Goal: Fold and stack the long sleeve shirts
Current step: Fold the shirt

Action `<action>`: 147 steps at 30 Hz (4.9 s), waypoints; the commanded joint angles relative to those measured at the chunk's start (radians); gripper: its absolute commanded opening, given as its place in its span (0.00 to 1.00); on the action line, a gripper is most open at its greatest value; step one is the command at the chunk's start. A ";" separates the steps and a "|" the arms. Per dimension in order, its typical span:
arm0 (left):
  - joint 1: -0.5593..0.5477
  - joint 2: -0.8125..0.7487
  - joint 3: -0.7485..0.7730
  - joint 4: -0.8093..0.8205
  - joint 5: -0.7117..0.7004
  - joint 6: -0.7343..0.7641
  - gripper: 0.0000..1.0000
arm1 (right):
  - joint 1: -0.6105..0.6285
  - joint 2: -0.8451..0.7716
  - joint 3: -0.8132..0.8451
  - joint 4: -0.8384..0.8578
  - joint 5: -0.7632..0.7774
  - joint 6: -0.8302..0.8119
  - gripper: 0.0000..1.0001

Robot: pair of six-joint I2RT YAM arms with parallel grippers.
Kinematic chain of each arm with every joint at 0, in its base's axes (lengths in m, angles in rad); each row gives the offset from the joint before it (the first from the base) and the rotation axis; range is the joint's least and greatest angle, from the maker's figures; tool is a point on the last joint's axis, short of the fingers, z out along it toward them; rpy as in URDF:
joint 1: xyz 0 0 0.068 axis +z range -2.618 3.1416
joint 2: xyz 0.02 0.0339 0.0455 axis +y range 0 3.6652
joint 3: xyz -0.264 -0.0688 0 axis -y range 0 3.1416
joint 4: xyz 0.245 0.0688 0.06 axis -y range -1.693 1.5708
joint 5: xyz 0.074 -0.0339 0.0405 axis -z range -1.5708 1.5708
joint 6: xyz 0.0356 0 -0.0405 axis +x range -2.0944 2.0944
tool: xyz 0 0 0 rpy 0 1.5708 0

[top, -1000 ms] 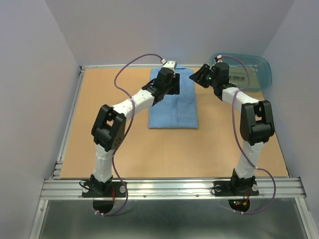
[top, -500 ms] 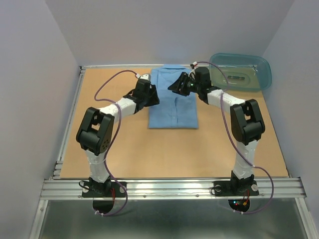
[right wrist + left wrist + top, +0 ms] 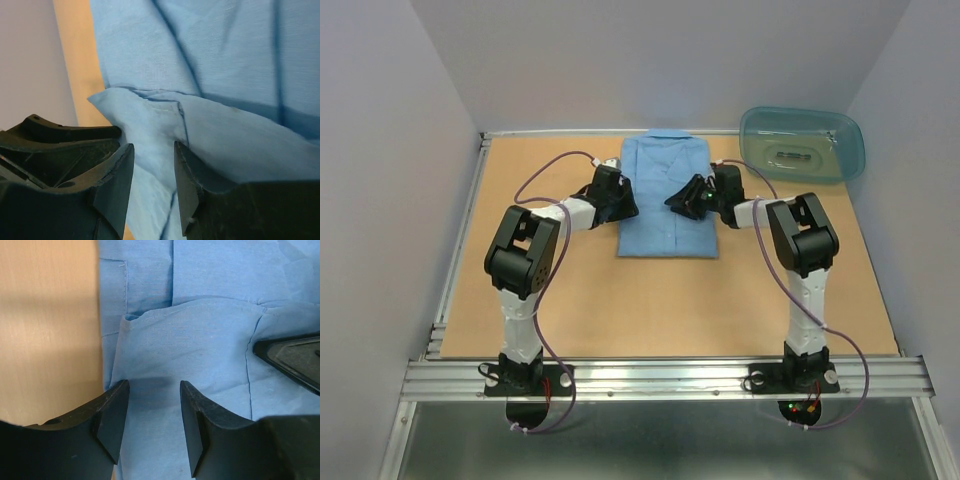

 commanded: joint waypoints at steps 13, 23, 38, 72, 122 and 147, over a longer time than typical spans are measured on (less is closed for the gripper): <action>-0.063 -0.332 -0.147 -0.009 0.030 -0.055 0.68 | -0.111 -0.422 -0.381 0.050 -0.148 -0.154 0.44; -0.163 -0.334 -0.414 0.235 0.079 -0.182 0.56 | -0.097 -0.395 -0.604 0.257 -0.205 -0.126 0.44; -0.078 -0.391 -0.543 0.149 0.024 -0.223 0.53 | -0.096 -0.528 -0.741 0.068 -0.011 -0.218 0.44; -0.105 -0.146 -0.172 -0.282 -0.359 -0.062 0.44 | 0.361 -0.490 -0.371 -0.628 0.538 -0.719 0.28; 0.258 -0.894 -0.736 -0.170 0.084 -0.228 0.95 | 0.788 -0.142 0.189 -0.831 0.791 -0.889 0.54; 0.251 -0.703 -0.740 0.151 0.265 -0.417 0.91 | 0.756 -0.229 0.246 -0.710 0.610 -0.763 0.01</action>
